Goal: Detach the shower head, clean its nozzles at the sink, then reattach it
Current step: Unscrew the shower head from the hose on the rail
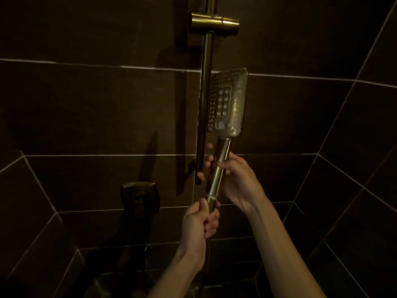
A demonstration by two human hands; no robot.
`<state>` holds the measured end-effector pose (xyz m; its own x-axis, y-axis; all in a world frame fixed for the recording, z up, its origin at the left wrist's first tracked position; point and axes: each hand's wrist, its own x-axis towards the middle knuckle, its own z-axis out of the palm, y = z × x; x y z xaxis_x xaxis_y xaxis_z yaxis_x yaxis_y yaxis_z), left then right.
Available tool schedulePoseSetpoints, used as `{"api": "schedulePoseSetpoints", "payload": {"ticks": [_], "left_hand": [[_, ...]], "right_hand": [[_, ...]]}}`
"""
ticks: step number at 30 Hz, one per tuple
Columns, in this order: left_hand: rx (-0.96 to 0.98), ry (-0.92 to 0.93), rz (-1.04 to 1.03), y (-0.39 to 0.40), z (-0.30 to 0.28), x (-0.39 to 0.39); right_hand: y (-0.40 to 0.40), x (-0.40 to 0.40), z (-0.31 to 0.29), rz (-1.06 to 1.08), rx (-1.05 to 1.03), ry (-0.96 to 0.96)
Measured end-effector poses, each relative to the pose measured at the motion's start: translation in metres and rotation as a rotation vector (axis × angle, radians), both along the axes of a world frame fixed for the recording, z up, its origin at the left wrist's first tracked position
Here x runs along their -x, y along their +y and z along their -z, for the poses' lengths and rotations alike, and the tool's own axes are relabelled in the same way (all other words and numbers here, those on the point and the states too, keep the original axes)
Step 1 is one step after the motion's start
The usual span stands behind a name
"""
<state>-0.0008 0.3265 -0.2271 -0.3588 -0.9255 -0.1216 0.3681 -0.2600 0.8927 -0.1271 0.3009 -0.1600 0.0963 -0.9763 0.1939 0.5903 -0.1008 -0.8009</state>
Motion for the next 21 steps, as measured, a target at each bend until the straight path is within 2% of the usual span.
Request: {"api": "schedulePoseSetpoints", "payload": {"ticks": [4, 9, 13, 17, 21], "left_hand": [[0.027, -0.016, -0.004, 0.002, 0.002, 0.0], [0.024, -0.031, -0.001, 0.002, -0.001, 0.001], [0.018, -0.118, -0.011, 0.003, 0.001, 0.005], [0.012, -0.133, -0.062, 0.003, 0.002, 0.007], [0.004, -0.132, -0.042, 0.006, 0.003, 0.006]], "right_hand": [[0.005, 0.008, -0.004, 0.035, 0.037, 0.165], [0.007, -0.002, -0.004, 0.117, 0.044, 0.136], [0.006, -0.01, 0.0, 0.367, 0.029, 0.436], [0.011, -0.004, -0.002, 0.344, -0.005, 0.451], [0.017, 0.008, -0.007, 0.331, 0.008, 0.58]]}}
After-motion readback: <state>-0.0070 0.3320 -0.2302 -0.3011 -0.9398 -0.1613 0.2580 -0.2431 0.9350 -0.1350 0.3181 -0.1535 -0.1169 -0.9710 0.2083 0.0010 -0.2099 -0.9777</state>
